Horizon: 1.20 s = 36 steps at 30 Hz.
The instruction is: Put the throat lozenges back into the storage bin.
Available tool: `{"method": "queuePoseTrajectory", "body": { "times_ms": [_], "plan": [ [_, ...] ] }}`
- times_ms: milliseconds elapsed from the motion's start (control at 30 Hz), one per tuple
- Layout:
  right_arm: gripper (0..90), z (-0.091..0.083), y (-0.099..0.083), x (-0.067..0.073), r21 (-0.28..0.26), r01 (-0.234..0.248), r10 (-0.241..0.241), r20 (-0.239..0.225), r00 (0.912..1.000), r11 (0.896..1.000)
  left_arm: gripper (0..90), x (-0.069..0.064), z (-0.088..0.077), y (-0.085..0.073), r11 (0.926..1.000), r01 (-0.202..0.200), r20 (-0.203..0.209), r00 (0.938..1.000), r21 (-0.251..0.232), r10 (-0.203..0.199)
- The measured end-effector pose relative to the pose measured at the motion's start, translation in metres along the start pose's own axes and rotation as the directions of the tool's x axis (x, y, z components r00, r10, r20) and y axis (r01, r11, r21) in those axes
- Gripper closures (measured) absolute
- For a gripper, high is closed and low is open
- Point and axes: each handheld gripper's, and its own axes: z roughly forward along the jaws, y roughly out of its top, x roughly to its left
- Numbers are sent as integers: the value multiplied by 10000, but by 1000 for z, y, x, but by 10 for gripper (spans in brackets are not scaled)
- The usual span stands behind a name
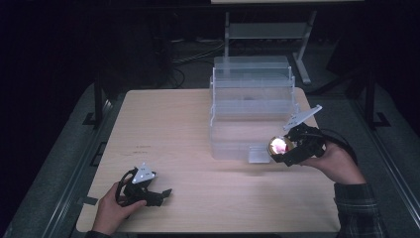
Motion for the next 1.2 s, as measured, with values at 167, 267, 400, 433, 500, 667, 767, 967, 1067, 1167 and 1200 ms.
{"method": "queuePoseTrajectory", "body": {
  "times_ms": [167,267,400,433,500,667,767,967,1067,1167,1200],
  "plan": [
    [197,-1,3,-9,-42,-202,203,89,9998,9998,112,0,0,0,10000,0,-2,10000,-4,0],
    [198,-2,5,-14,-106,-316,317,162,9994,9994,112,0,0,0,10000,-1,-3,10000,-5,1],
    [198,-5,7,-19,-148,-427,431,252,9988,9990,112,0,0,0,10000,1,-2,10000,-4,-1],
    [198,-5,9,-23,-180,-490,496,338,9982,9986,112,0,0,0,10000,0,-2,10000,-5,0],
    [197,-6,10,-27,-172,-590,596,433,9973,9981,112,0,0,0,10000,-3,-5,10000,-3,3],
    [198,-6,13,-35,-202,-781,792,597,9951,9967,112,0,0,0,10000,-6,-6,10000,-4,6],
    [197,-7,16,-43,-235,-971,986,768,9922,9950,112,0,0,0,10000,-6,-5,10000,-5,6],
    [197,-6,21,-55,-326,-1261,1287,998,9866,9915,112,0,0,0,10000,-3,0,10000,-4,3],
    [197,-5,22,-59,-355,-1367,1398,1043,9847,9900,112,0,0,0,10000,-21,-2,10000,11,21],
    [197,-2,23,-66,-275,-1584,1607,1273,9788,9870,112,0,0,0,10000,-29,-2,10000,17,29],
    [197,0,23,-68,-247,-1613,1632,1327,9776,9866,112,0,0,0,10000,-29,-2,10000,17,29]
  ]
}}
